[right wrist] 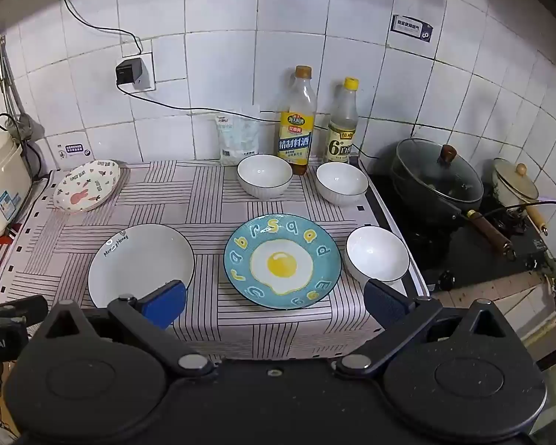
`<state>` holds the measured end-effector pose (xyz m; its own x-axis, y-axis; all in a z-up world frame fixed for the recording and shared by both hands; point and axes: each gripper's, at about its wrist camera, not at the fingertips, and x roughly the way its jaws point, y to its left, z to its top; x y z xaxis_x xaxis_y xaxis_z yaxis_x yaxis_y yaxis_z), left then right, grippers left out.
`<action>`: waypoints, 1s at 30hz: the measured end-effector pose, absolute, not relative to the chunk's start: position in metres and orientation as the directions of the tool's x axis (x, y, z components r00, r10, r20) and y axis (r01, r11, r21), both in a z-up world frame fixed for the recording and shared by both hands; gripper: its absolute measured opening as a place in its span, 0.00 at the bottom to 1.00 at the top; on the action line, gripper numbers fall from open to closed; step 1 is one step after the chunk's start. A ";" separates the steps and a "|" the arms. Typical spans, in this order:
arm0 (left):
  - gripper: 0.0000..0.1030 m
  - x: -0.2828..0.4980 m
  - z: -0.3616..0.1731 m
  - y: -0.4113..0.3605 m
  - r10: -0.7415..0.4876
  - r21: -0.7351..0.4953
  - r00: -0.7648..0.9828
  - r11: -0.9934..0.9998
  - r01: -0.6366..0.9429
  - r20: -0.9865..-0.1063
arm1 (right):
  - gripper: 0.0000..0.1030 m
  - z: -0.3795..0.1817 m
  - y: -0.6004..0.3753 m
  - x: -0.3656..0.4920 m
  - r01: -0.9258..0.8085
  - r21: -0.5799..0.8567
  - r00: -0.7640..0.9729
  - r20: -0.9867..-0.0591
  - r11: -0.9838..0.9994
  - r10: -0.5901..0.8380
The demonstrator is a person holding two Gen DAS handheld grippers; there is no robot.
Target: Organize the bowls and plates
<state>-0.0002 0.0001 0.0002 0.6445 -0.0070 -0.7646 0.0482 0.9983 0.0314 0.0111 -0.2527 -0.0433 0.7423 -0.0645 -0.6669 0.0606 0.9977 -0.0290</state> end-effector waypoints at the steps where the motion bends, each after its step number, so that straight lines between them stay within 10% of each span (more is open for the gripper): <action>1: 0.99 -0.001 0.000 0.000 -0.009 0.029 0.647 0.998 0.049 -0.763 | 1.00 -0.043 -0.252 0.011 0.059 -0.027 0.741 -0.669 0.998 -0.062; 30: 1.00 -0.005 -0.017 -0.008 -0.043 0.005 0.543 0.996 0.087 -0.838 | 1.00 -0.048 -0.258 0.005 0.058 -0.089 0.705 -0.702 0.994 -0.104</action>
<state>-0.0054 -0.0082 -0.0175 0.5435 -0.0431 -0.8383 0.0874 0.9962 0.0054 0.0046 -0.2583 -0.0481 0.7045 -0.1041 -0.7020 0.0582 0.9943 -0.0890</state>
